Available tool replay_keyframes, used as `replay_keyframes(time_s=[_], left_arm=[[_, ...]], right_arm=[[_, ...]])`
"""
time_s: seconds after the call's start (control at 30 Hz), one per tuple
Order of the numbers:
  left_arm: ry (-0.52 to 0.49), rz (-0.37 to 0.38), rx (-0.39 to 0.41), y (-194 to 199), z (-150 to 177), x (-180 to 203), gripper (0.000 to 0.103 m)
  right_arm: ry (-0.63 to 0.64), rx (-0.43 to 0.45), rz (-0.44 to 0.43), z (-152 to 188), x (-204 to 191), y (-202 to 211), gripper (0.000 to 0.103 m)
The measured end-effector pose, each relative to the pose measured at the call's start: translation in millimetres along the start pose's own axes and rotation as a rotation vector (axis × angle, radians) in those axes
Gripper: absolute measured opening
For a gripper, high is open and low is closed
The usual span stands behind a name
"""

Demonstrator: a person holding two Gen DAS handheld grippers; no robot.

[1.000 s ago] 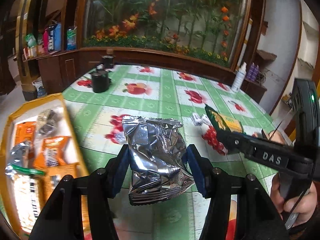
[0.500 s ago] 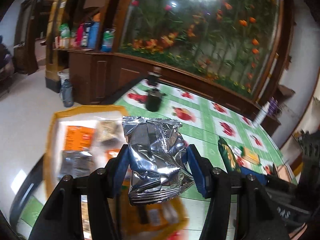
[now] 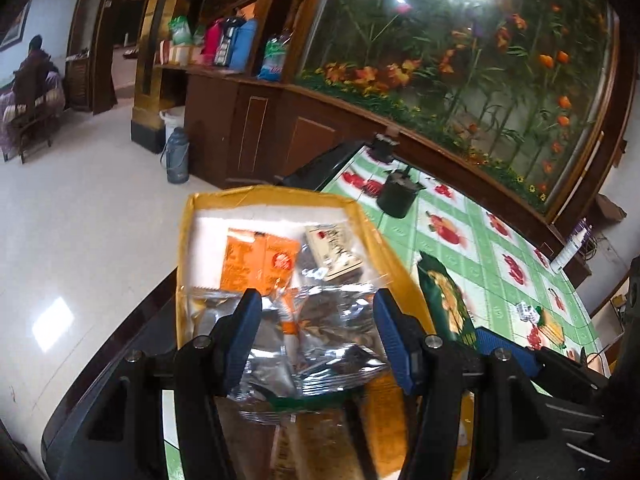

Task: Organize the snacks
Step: 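Carry the silver pack over the tray with the left while the right holds the green bag, then open the left gripper over the tray while the right releases the green bag there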

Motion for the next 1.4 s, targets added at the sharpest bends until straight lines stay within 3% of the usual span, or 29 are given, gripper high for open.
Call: replay_keyframes(time_s=[0.23,0.4,0.47,0.57,0.87,1.0,1.17,1.4], left_arm=[[0.075,0.053,-0.068,-17.8,7.4,-17.9,0.057],[0.074,0.059,-0.08,-18.9,8.2,-17.0,0.058],[0.076,0.068,-0.085,-19.4,8.2,-16.8,0.065],[0.081,0.061,-0.072,-16.2,5.9,-18.2,0.074],[0.076,0.052,-0.061,-8.0,4.3,-15.9,0.075],[0.051,0.049,-0.049,2.2,2.7,-5.0,0.075],[0.002,0.07,-0.058,8.1,5.9,23.1,0.075],[-0.119,0.146,-0.112,3.9,10.0,91.0,0.075]], right_arm=[[0.009,-0.058,0.0,5.7,-2.3,-30.6,0.048],[-0.013,-0.088,-0.009,11.4,3.9,-38.9,0.05],[-0.017,-0.089,-0.018,11.4,4.8,-39.5,0.05],[-0.026,-0.095,-0.03,12.0,7.7,-41.0,0.06],[-0.022,-0.021,-0.028,5.5,11.4,-4.3,0.061],[-0.09,0.033,-0.03,-0.3,37.8,22.4,0.061],[-0.216,0.087,0.023,4.9,100.8,62.4,0.061],[-0.399,0.109,0.124,38.2,194.6,118.1,0.057]])
Point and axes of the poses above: each gripper's, at about its wrist camera, not at the fingertips, and y roughly against the way its jaws point, x to its right, z to its underside, the point moved 4 cm from there along -y, roughly the way its jaws point, and after that the axes turned 5 degrees about -z, right-handed, at the moved point
